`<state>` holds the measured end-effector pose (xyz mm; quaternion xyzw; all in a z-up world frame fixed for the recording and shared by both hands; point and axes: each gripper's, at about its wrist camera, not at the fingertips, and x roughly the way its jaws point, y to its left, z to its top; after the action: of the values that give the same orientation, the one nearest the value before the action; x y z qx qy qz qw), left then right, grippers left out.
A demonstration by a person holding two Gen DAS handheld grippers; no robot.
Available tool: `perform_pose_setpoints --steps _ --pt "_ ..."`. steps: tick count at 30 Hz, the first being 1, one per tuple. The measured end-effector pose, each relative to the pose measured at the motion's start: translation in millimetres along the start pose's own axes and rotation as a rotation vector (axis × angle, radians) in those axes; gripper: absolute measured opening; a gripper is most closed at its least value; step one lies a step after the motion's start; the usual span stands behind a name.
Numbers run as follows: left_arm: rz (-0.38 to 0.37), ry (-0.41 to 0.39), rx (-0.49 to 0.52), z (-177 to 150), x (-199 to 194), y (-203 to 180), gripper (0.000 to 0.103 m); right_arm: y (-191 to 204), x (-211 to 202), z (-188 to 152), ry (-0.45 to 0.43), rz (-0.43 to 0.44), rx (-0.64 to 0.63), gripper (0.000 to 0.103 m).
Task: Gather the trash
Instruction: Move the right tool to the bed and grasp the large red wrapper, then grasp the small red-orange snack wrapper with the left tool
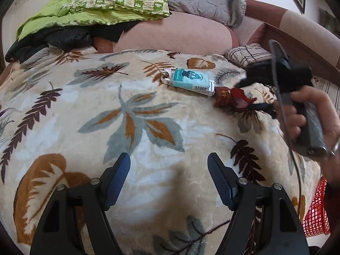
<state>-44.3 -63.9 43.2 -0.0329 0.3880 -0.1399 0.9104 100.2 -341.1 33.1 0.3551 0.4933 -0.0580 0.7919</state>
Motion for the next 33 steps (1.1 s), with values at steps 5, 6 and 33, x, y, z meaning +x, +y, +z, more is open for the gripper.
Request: perform_pose_setpoints --steps 5,6,33 --pt "0.018 0.003 -0.051 2.5 1.3 11.2 0.074 31.7 22.2 -9.0 0.018 -0.023 -0.143 0.038" --pt "0.025 0.001 -0.061 3.3 1.3 14.0 0.074 37.2 21.9 -13.5 0.012 -0.02 -0.185 0.037" --pt "-0.265 0.099 0.277 97.2 75.0 -67.4 0.048 -49.5 -94.1 -96.9 -0.26 0.044 -0.104 0.035"
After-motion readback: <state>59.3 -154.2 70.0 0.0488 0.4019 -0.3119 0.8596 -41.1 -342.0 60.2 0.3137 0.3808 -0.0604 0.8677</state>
